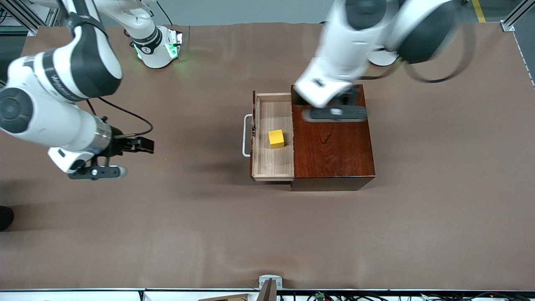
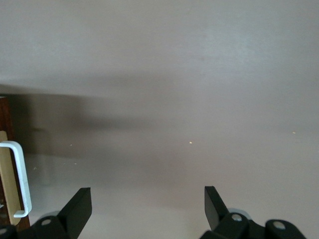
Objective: Open drawer, take yellow block, close drawer
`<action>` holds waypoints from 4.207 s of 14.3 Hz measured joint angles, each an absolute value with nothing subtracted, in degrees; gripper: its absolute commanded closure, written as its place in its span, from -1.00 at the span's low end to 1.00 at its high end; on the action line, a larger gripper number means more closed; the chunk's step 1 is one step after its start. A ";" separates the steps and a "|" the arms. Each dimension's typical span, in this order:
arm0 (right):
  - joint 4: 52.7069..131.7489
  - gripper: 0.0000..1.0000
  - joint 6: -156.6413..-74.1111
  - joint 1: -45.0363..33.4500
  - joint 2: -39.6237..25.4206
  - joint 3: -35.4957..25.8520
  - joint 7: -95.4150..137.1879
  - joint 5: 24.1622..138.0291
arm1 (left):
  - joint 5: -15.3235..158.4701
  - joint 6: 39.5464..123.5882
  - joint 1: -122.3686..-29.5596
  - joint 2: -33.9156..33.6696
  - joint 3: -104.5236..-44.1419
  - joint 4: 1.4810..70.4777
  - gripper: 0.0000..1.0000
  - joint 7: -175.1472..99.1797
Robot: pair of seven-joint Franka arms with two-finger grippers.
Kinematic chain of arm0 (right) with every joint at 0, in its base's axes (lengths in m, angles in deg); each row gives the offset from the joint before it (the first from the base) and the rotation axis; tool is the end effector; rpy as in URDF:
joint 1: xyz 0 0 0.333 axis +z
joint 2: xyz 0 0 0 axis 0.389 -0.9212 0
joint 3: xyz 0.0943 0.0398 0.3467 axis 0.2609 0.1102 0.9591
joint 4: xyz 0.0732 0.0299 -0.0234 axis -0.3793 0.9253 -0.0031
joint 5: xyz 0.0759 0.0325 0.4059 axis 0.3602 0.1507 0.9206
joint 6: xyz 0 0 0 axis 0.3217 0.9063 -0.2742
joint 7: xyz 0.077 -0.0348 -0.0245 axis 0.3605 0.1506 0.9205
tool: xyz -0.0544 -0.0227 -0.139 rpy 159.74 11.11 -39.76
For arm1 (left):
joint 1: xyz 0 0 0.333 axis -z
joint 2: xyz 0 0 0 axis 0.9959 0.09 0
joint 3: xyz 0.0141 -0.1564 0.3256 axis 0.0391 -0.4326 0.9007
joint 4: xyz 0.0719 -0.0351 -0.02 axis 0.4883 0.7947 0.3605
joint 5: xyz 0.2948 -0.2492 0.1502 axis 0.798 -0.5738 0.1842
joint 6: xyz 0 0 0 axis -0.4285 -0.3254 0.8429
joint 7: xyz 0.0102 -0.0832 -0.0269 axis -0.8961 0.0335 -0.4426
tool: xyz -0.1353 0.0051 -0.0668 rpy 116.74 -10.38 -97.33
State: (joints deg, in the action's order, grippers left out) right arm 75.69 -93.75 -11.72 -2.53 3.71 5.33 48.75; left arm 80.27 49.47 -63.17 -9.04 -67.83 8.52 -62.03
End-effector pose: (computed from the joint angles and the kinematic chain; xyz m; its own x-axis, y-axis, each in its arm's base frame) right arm 0.6548 0.1734 0.4898 0.9877 0.0573 -0.1452 0.0474 -0.9964 -0.0706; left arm 0.5642 -0.3481 0.5933 0.9952 -0.0453 -0.0870 -0.0435 -0.9988 0.0226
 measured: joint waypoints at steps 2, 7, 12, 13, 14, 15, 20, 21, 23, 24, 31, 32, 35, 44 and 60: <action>75.59 -1.00 -93.82 -9.85 -2.56 3.90 5.77 48.79 | 80.25 48.99 -69.80 -13.24 -67.84 12.64 -1.00 -53.93; 75.42 -1.00 -97.04 -4.48 -2.56 5.07 20.16 49.79 | 80.24 49.92 -81.26 -20.87 -67.83 20.30 -1.00 -48.00; 75.54 -1.00 -103.46 4.58 -2.94 5.34 24.03 49.91 | 80.24 51.18 -88.21 -21.63 -67.77 21.89 -1.00 -44.29; 75.60 -1.00 -104.85 6.76 -3.37 5.35 24.03 49.91 | 80.24 51.23 -88.38 -21.63 -67.71 21.98 -1.00 -44.26; 75.67 -1.00 -106.31 8.67 -3.99 5.33 24.03 49.90 | 80.24 51.31 -88.39 -21.64 -67.70 22.01 -1.00 -44.26; 75.68 -1.00 -107.46 10.06 -4.63 5.31 24.03 49.89 | 80.24 51.43 -88.50 -21.64 -67.69 22.02 -1.00 -44.27; 75.73 -1.00 -111.36 12.44 -7.23 5.27 29.73 49.88 | 80.24 52.26 -89.07 -21.64 -66.50 22.05 -1.00 -42.65; 75.74 -1.00 -112.13 12.68 -7.70 5.26 31.43 49.88 | 80.24 52.46 -88.41 -21.64 -65.05 22.06 -1.00 -41.21; 75.80 -1.00 -113.93 13.17 -8.74 5.26 35.19 49.87 | 80.24 52.67 -86.12 -21.64 -61.18 22.06 -1.00 -38.99; 75.81 -1.00 -114.83 13.32 -9.27 5.26 37.33 49.87 | 80.24 52.72 -85.52 -21.64 -60.20 22.06 -1.00 -38.47; 81.07 -1.00 -124.69 13.40 -11.29 5.14 49.53 49.86 | 80.24 52.78 -84.76 -21.65 -59.88 22.07 -1.00 -38.34; 81.67 -1.00 -125.31 13.46 -11.28 5.15 50.25 49.86 | 80.24 52.78 -84.76 -21.65 -59.87 22.07 -1.00 -38.34; 81.82 -1.00 -125.45 13.73 -11.25 5.17 50.92 49.86 | 80.24 52.78 -84.75 -21.65 -59.87 22.07 -1.00 -38.34; 81.72 -1.00 -124.77 13.69 -11.10 4.68 51.13 49.86 | 80.24 52.78 -84.51 -21.65 -59.89 22.11 -1.00 -38.34; 81.93 -1.00 -126.50 15.32 -14.70 5.51 67.12 52.26 | 80.24 52.78 -84.43 -21.65 -59.82 22.19 -1.00 -38.34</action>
State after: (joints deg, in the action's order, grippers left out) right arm 81.93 -126.50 15.32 -14.70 5.51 67.12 52.26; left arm 80.24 52.78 -84.43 -21.65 -59.82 22.19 -38.34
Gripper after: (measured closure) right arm 0.000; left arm 0.000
